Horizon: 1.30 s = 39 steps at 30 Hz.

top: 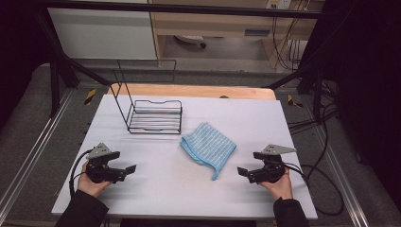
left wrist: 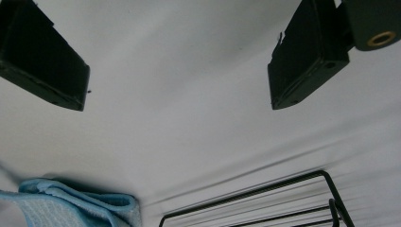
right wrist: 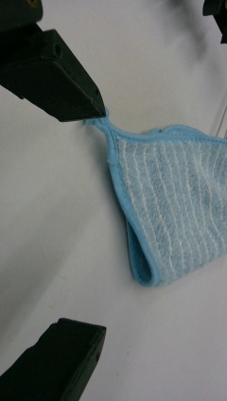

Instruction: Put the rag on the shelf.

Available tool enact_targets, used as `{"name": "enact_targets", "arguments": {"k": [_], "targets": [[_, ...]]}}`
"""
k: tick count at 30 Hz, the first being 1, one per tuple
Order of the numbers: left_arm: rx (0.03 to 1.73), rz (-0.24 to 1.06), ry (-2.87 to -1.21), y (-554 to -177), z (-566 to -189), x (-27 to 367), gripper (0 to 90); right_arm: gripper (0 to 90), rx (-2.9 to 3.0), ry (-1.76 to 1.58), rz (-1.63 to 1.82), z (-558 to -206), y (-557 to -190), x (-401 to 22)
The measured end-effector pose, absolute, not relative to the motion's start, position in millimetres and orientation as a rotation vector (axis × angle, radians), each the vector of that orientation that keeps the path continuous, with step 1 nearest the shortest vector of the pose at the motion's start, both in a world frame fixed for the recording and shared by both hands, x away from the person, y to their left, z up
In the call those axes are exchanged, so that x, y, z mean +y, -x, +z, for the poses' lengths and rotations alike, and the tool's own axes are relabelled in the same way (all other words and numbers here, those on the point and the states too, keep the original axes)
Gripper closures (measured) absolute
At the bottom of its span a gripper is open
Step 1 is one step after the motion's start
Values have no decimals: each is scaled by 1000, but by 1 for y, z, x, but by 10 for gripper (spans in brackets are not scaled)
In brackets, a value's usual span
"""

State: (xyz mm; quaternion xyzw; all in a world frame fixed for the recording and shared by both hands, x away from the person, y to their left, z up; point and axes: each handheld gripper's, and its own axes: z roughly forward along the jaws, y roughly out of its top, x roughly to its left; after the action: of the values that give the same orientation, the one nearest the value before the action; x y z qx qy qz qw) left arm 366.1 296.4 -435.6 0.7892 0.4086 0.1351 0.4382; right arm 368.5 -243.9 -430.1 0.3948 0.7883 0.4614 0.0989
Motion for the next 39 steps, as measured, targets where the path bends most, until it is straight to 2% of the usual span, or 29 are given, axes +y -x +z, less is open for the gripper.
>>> {"name": "enact_targets", "arguments": {"k": [7,19,25,27,33,39], "targets": [[1017,344,-1968,-367,-436,296,63,40,2379,-1129,1325,-428,-368,-227],[1029,345,-1966,-367,-436,297,63,139,2406,-1088,1290,-421,-373,-192],[1029,347,-1969,-367,-436,297,62,261,2445,-1026,1269,-415,-380,-167],[1031,347,-1965,-367,-436,297,62,277,2457,-1019,1257,-415,-382,-163],[1031,346,-1967,-367,-436,297,61,432,2521,-961,1197,-423,-394,-134],[1030,345,-1972,-367,-436,297,61,534,2549,-933,1119,-436,-402,-120]]}}
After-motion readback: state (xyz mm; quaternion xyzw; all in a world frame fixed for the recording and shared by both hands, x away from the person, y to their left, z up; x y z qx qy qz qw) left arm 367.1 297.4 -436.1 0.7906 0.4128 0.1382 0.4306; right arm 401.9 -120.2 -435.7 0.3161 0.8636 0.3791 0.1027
